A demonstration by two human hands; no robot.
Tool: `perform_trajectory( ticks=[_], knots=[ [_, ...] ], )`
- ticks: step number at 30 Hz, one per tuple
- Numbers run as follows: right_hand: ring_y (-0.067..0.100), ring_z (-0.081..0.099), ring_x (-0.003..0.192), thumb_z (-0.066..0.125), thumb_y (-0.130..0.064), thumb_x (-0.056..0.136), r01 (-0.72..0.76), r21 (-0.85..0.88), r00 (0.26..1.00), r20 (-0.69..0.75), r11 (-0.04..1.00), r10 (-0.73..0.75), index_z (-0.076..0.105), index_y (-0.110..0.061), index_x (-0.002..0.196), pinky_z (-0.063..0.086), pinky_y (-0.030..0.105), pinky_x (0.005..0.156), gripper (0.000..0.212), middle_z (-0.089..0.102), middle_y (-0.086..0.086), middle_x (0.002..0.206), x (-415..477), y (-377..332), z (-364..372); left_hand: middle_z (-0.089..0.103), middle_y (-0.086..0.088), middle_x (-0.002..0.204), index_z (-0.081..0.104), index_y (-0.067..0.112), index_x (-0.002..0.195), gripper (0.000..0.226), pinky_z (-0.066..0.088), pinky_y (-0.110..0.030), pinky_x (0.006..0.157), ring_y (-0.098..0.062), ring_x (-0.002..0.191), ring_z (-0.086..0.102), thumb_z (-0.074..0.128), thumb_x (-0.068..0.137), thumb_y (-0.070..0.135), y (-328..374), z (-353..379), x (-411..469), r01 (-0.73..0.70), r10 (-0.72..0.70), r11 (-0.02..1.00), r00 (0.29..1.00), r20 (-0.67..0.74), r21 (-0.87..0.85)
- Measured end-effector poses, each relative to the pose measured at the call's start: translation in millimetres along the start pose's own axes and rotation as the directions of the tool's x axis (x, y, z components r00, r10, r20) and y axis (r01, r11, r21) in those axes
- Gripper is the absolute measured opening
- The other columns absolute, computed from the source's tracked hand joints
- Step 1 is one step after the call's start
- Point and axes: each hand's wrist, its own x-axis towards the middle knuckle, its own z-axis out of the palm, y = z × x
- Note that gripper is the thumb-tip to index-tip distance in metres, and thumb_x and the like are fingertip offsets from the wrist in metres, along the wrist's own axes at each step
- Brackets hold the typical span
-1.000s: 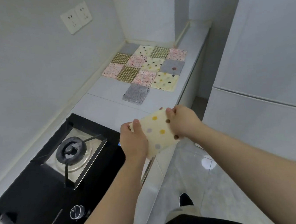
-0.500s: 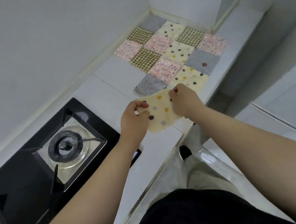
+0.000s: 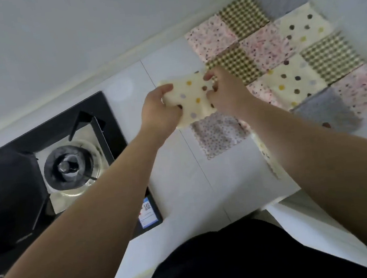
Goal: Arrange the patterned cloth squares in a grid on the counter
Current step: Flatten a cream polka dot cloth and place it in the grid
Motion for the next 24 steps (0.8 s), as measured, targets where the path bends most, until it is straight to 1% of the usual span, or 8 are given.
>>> perform_trajectory(
  ticks=[2, 4, 8, 11, 13, 15, 17, 24],
  knots=[
    [0.012, 0.051, 0.071, 0.052, -0.01, 0.1, 0.093, -0.109, 0.996, 0.01, 0.99, -0.092, 0.059, -0.021, 0.118, 0.036, 0.019, 0.055, 0.022, 0.053, -0.006, 0.093, 29.1, -1.5, -3.5, 0.057, 0.002, 0.134, 0.054, 0.027, 0.14, 0.059, 0.054, -0.015, 0.067, -0.016, 0.108, 0.064, 0.068, 0.086, 0.006, 5.3, 2.8, 25.6, -0.02, 0.021, 1.0, 0.999, -0.03, 0.021],
    [0.015, 0.054, 0.089, 0.052, -0.012, 0.101, 0.167, -0.178, 0.985, -0.008, 0.97, -0.171, 0.062, -0.018, 0.118, 0.036, 0.021, 0.068, 0.021, 0.055, -0.002, 0.102, 56.5, -4.3, -6.8, 0.056, 0.003, 0.135, 0.052, 0.028, 0.141, 0.06, 0.055, -0.015, 0.067, -0.015, 0.109, 0.064, 0.067, 0.087, 0.007, 11.4, 4.9, 51.0, -0.05, 0.053, 0.997, 0.997, -0.055, 0.051],
    [0.023, 0.054, 0.115, 0.053, -0.013, 0.099, 0.239, -0.258, 0.967, -0.025, 0.936, -0.254, 0.061, -0.013, 0.128, 0.035, 0.023, 0.091, 0.029, 0.055, 0.012, 0.128, 104.2, -6.4, -5.8, 0.047, 0.003, 0.147, 0.05, 0.03, 0.144, 0.065, 0.055, -0.037, 0.098, -0.019, 0.124, 0.057, 0.066, 0.083, 0.014, 17.7, 5.0, 97.8, -0.073, 0.087, 0.985, 0.993, -0.082, 0.159],
    [0.029, 0.049, 0.124, 0.052, -0.006, 0.095, 0.279, -0.365, 0.952, -0.013, 0.888, -0.304, 0.058, -0.01, 0.135, 0.036, 0.032, 0.106, 0.04, 0.046, 0.014, 0.138, 126.2, -4.8, 2.7, 0.013, 0.0, 0.168, 0.043, 0.03, 0.15, 0.069, 0.043, -0.034, 0.111, -0.023, 0.142, 0.041, 0.066, 0.087, 0.014, 13.1, 6.1, 122.6, -0.084, 0.099, 0.911, 0.995, -0.016, 0.404],
    [0.034, 0.045, 0.125, 0.051, -0.003, 0.091, 0.333, -0.509, 0.926, 0.016, 0.794, -0.378, 0.06, -0.008, 0.133, 0.039, 0.04, 0.104, 0.043, 0.048, 0.012, 0.139, 132.8, -2.7, 9.9, 0.005, -0.001, 0.169, 0.04, 0.027, 0.151, 0.066, 0.036, -0.031, 0.112, -0.024, 0.148, 0.029, 0.062, 0.09, 0.012, 8.8, 9.9, 128.8, -0.111, 0.144, 0.804, 0.99, -0.009, 0.585],
    [0.035, 0.044, 0.124, 0.049, -0.001, 0.089, 0.394, -0.601, 0.903, 0.113, 0.696, -0.414, 0.064, -0.008, 0.123, 0.039, 0.044, 0.099, 0.038, 0.054, 0.01, 0.133, 136.0, -1.6, 15.5, 0.016, 0.001, 0.167, 0.042, 0.023, 0.151, 0.061, 0.029, -0.036, 0.119, -0.025, 0.149, 0.025, 0.06, 0.093, 0.014, 4.0, 16.0, 131.3, -0.197, 0.251, 0.69, 0.968, 0.026, 0.697],
    [0.034, 0.045, 0.124, 0.048, -0.003, 0.09, 0.413, -0.629, 0.9, 0.171, 0.658, -0.401, 0.064, -0.009, 0.116, 0.039, 0.046, 0.099, 0.032, 0.058, 0.008, 0.128, 138.8, -0.5, 19.6, 0.029, 0.003, 0.164, 0.041, 0.022, 0.152, 0.058, 0.026, -0.039, 0.121, -0.023, 0.148, 0.028, 0.058, 0.097, 0.018, -1.6, 23.4, 135.2, -0.252, 0.265, 0.624, 0.959, 0.104, 0.739],
    [0.035, 0.048, 0.122, 0.048, -0.004, 0.089, 0.407, -0.625, 0.905, 0.174, 0.666, -0.389, 0.063, -0.007, 0.115, 0.041, 0.048, 0.1, 0.03, 0.059, 0.011, 0.122, 151.5, -5.4, 24.1, 0.025, 0.005, 0.165, 0.03, 0.024, 0.158, 0.067, 0.018, -0.036, 0.124, -0.017, 0.152, 0.021, 0.049, 0.095, 0.008, -6.3, 31.6, 154.0, -0.203, 0.224, 0.634, 0.972, 0.074, 0.747]
  ],
)
